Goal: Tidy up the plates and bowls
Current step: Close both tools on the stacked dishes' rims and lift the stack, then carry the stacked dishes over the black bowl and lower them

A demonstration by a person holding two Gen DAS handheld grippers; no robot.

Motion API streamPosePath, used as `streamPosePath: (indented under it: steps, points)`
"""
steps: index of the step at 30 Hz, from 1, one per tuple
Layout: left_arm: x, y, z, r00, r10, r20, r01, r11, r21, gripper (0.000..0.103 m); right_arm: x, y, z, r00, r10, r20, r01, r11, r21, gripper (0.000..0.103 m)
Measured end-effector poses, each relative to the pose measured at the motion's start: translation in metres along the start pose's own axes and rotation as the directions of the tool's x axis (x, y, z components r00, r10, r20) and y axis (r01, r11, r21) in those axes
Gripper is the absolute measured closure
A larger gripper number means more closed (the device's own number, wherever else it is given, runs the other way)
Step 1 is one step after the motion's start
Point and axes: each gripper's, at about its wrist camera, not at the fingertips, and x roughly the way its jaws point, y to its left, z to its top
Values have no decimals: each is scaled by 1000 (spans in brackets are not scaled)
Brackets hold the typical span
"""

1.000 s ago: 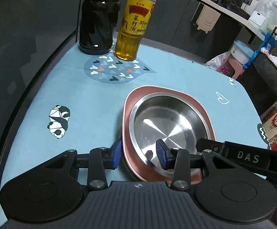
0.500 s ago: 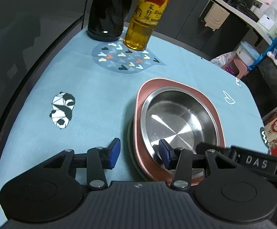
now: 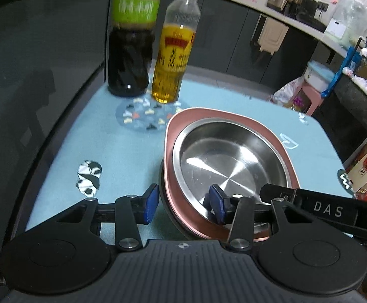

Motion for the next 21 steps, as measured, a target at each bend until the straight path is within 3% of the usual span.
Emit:
streamPosePath:
  steps: [8,21]
  points:
    - [-33,-9,-10,999,-3,35,2,1000,17,62,-41,7,-9,998,11,54,-11,1000,-16,65]
    - [-71,-12,-51,1000,-23,20,22,999,25,62,-77,10,-48,998,6,56,-6,1000,-7,65]
